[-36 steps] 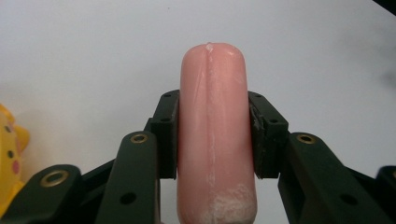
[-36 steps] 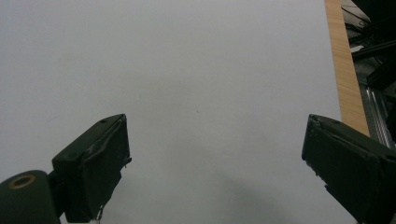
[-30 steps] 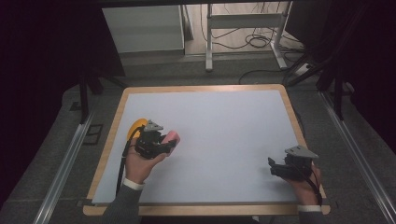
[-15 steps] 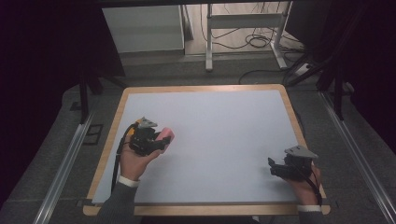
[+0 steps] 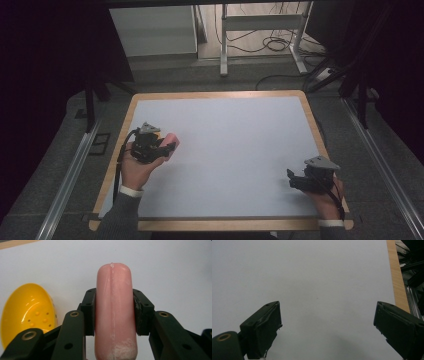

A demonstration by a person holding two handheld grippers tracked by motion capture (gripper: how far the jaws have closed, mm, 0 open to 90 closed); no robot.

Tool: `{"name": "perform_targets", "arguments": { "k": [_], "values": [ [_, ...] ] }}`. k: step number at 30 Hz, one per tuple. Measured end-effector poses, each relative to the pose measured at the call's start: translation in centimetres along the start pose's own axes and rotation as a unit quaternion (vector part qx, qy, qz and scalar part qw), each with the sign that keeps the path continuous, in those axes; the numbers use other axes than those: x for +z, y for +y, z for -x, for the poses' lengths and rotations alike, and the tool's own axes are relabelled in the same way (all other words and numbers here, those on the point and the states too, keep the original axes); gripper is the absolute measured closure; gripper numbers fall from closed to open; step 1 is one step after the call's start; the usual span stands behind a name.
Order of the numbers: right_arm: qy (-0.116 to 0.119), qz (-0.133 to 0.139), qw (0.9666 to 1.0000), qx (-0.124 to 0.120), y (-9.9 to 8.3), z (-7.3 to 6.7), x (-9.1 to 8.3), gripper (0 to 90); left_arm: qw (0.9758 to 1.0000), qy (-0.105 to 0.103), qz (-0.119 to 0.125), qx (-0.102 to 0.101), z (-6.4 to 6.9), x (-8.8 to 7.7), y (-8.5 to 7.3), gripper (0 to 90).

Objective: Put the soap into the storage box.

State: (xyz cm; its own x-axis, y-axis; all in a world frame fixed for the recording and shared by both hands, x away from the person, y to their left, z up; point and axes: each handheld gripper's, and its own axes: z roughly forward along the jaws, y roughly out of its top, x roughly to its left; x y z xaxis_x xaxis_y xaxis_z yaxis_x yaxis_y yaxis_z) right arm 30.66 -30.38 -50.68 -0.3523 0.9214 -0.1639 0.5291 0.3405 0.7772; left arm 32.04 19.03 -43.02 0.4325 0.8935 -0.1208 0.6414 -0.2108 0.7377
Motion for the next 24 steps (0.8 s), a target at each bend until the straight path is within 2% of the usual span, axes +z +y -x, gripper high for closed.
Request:
{"name": "perform_targets", "arguments": {
  "k": [24],
  "values": [
    [0.000,-0.001,1.0000,0.001,0.0,0.0,0.0,7.3,0.9996,0.024,-0.008,-0.014,-2.4,-0.1,0.6,60.2]
  ]
}}
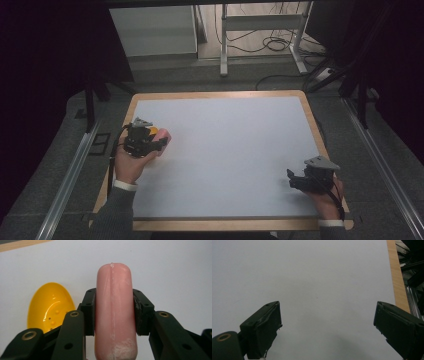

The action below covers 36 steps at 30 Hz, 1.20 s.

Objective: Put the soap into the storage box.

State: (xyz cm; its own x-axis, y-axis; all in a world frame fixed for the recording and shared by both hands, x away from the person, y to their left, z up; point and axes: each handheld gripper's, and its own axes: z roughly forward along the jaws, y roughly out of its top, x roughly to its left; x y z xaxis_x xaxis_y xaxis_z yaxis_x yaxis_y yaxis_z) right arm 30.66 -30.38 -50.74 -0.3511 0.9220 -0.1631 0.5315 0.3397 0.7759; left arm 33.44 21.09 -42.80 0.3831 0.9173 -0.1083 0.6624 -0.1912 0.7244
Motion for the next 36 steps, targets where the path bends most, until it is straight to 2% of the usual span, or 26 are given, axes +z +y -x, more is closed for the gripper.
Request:
{"name": "perform_targets", "arguments": {
  "k": [5,19,36],
  "values": [
    [0.000,-0.001,1.0000,0.000,0.0,0.0,0.0,7.3,0.9999,0.013,-0.007,-0.001,-0.8,0.1,0.2,60.2],
    [0.000,-0.002,1.0000,-0.001,0.0,0.0,0.1,7.3,0.9995,0.024,-0.012,-0.015,-2.3,0.5,0.3,60.2],
    [0.000,-0.004,1.0000,0.000,-0.1,0.0,0.1,7.3,0.9984,0.038,-0.025,-0.032,-4.2,1.8,0.4,60.3]
  ]
}}
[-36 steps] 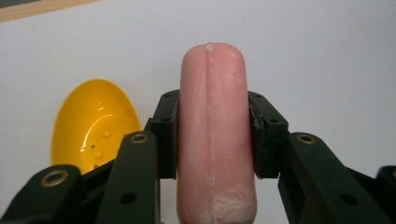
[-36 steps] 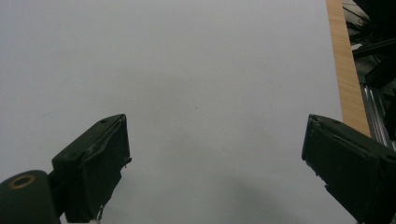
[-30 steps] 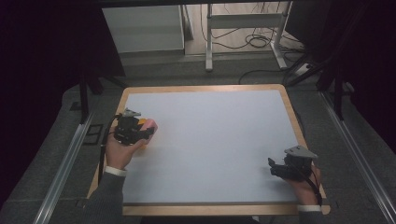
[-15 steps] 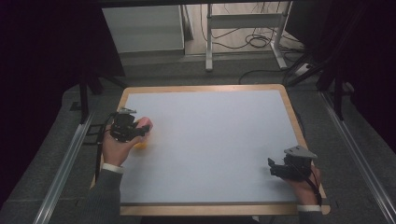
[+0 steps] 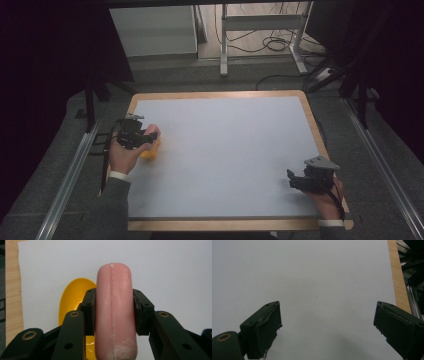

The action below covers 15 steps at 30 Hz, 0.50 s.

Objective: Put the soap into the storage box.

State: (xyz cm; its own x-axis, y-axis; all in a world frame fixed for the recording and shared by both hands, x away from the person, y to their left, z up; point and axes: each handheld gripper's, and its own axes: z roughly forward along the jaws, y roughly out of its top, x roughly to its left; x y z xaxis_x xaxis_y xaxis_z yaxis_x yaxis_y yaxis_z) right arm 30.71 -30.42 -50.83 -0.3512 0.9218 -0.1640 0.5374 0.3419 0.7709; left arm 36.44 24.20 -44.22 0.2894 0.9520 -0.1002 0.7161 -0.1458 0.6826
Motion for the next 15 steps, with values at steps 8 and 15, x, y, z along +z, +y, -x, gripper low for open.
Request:
{"name": "perform_targets", "arguments": {
  "k": [8,15],
  "values": [
    [0.000,-0.001,1.0000,-0.001,0.0,0.0,0.0,7.3,0.9998,0.020,-0.008,-0.006,-0.9,0.9,-0.1,60.3],
    [-0.001,-0.001,1.0000,-0.001,-0.1,0.0,0.1,7.3,0.9994,0.026,-0.019,-0.016,-1.6,1.9,-0.5,60.2]
  ]
}}
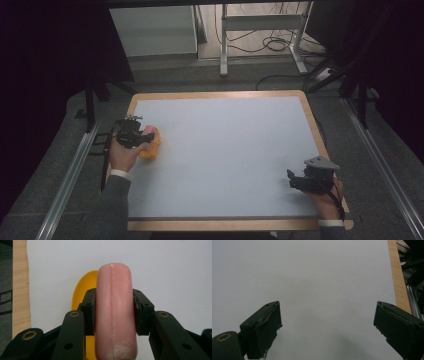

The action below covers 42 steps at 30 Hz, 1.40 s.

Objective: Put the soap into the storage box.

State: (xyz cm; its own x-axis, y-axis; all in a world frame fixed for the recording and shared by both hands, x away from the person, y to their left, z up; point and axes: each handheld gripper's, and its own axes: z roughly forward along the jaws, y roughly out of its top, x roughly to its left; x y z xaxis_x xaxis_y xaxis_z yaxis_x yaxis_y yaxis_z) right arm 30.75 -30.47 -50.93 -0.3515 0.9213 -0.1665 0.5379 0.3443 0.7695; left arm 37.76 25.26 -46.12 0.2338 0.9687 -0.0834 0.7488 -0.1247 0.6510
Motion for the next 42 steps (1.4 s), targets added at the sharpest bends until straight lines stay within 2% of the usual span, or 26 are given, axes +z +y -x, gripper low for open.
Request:
{"name": "perform_targets", "arguments": {
  "k": [11,20,22,23,26,30,35,37,42],
  "values": [
    [0.000,-0.002,1.0000,-0.001,0.0,0.0,0.1,7.3,0.9999,0.004,-0.015,-0.003,-0.3,1.1,-0.4,60.2],
    [0.000,-0.003,1.0000,-0.001,0.0,0.0,0.1,7.3,0.9996,-0.001,-0.026,-0.005,-0.3,1.8,-0.7,59.9],
    [-0.001,-0.003,1.0000,0.000,-0.1,0.0,0.1,7.3,0.9998,0.001,-0.021,-0.005,-0.3,1.7,-0.7,54.8],
    [-0.001,-0.001,1.0000,-0.001,0.0,0.0,0.1,7.3,0.9999,0.007,-0.007,-0.007,-0.3,1.1,-0.5,48.6],
    [-0.001,0.000,1.0000,0.000,0.0,0.0,0.0,7.3,0.9998,-0.010,0.014,-0.008,-0.1,0.0,-0.3,37.6],
    [-0.002,0.003,1.0000,-0.001,0.0,-0.1,0.0,7.3,0.9986,-0.036,0.038,-0.003,0.3,-1.4,-0.2,30.6],
    [-0.004,0.002,1.0000,-0.002,0.0,-0.1,0.0,7.3,0.9966,-0.061,0.052,0.018,1.3,-2.5,-0.7,27.6],
    [-0.006,0.007,1.0000,-0.003,0.0,-0.1,-0.1,7.4,0.9959,-0.071,0.049,0.029,1.7,-2.9,-1.2,27.7],
    [-0.005,0.009,0.9999,0.000,0.0,0.0,-0.2,7.5,0.9927,-0.095,0.062,0.039,2.4,-3.6,-2.9,27.8]
  ]
}}
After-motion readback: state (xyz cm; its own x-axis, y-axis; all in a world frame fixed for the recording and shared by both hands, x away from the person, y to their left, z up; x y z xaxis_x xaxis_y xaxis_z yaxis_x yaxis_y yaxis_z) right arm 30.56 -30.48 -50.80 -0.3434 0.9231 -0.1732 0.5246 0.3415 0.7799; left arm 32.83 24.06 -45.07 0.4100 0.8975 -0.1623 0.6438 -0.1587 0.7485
